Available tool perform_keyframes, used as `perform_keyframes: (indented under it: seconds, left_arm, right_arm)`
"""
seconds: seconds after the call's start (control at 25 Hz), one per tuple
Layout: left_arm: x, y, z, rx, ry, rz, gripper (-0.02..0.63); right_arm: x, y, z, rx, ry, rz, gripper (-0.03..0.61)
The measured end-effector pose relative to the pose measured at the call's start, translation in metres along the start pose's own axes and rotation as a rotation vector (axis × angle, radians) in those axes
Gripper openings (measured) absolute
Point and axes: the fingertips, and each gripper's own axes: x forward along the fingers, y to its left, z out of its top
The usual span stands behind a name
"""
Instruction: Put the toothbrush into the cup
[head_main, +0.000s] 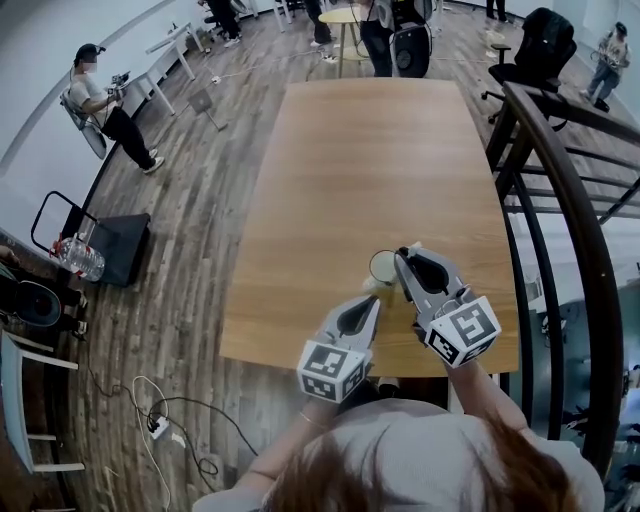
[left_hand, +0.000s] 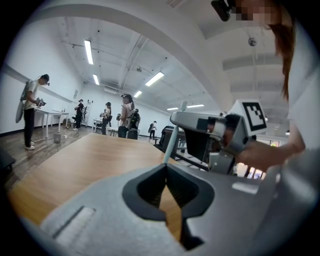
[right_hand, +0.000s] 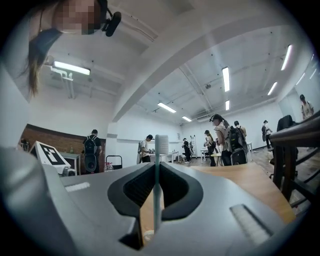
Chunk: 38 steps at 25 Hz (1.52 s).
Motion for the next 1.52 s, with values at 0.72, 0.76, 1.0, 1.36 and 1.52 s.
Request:
perform_keyframes:
  seconds: [0.72, 0.76, 1.0, 1.36, 1.52]
  left_arm:
    - [-0.030, 0.026, -0.012, -0.025, 0.009, 0.074, -0.003]
    - [-0.030, 0.026, -0.013, -0.026, 0.008, 0.077, -0.003]
    - [-0.034, 0.026, -0.010, -0.011, 0.008, 0.071, -0.003]
    - [-0.041, 0.028, -0.008, 0.005, 0.003, 0.074, -0.003]
    - [-0.039, 0.029, -0.007, 0.005, -0.013, 0.077, -0.003]
  right_arm:
    - [0.054, -0.007, -0.086, -0.009, 0.173, -0.016, 0.027]
    - [0.055, -0.008, -0.089, -0.009, 0.178, -0.017, 0.026]
    - [0.054, -0.012, -0.108, 0.032, 0.204, -0.038, 0.028]
    - [0.050, -0.015, -0.131, 0.100, 0.228, -0.073, 0.035]
    - [0.046, -0.016, -0.137, 0.114, 0.231, -0.072, 0.040]
